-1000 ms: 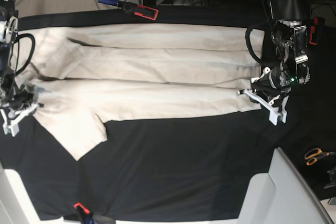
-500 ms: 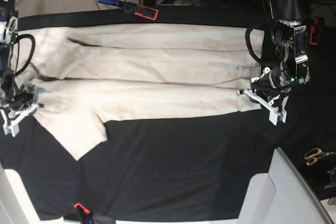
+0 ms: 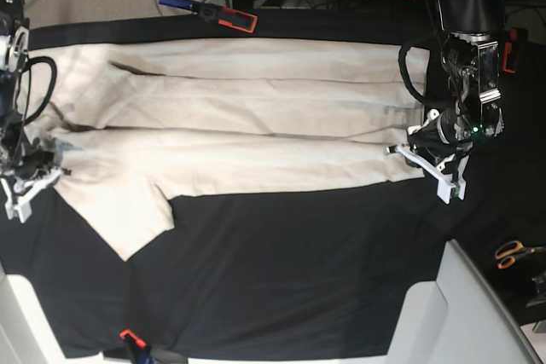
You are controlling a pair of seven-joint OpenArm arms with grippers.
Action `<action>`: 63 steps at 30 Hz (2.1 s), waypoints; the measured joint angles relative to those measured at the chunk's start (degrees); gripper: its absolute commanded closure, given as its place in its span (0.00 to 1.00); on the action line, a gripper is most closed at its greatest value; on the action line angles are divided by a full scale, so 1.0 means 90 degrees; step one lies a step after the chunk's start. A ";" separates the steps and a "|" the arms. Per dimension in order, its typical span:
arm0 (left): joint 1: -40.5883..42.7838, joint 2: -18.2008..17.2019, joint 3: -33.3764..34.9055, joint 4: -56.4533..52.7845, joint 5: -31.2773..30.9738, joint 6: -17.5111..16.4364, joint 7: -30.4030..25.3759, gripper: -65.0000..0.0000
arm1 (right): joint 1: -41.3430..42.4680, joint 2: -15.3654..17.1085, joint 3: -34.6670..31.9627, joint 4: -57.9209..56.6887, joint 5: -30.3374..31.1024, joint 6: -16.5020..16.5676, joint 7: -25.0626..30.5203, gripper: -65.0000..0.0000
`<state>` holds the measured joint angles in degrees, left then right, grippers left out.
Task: Fold the T-shirt properly
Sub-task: 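Hold the folded layer with both grippers and lay it flat, then release the shirt with the left gripper and shift it along the hem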
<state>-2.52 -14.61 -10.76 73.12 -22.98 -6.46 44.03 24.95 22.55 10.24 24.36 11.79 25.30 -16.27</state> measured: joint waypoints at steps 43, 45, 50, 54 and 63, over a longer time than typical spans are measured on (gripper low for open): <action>0.0041 -0.0131 -0.0012 0.0032 -0.0007 0.0000 0.0034 0.75 | 0.0010 -0.0005 0.0002 0.0000 0.0002 0.0000 -0.0027 0.99; 0.0041 -0.0102 -0.0010 0.0032 -0.0024 0.0000 0.0039 0.74 | 0.0010 -0.0002 0.0002 0.0000 0.0002 0.0002 -0.0027 0.99; 0.0274 -0.0041 -0.0294 0.0333 -0.0078 -0.0007 0.0107 0.74 | 0.0010 -0.0002 0.0000 0.0000 -0.0002 0.0000 -0.0032 0.99; 0.0255 0.0104 -0.1404 0.0993 -0.0085 0.0005 0.0435 0.74 | 0.0010 -0.0005 0.0002 -0.0002 0.0019 -0.0002 -0.0049 0.99; -0.0619 0.0073 -0.1749 0.0223 -0.0070 -0.0002 0.1110 0.73 | 0.0012 -0.0005 0.0002 -0.0002 0.0024 0.0015 -0.0046 0.99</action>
<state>-8.10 -13.96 -26.50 75.13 -23.62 -6.48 54.02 25.06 22.50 10.26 24.34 12.01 25.43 -16.69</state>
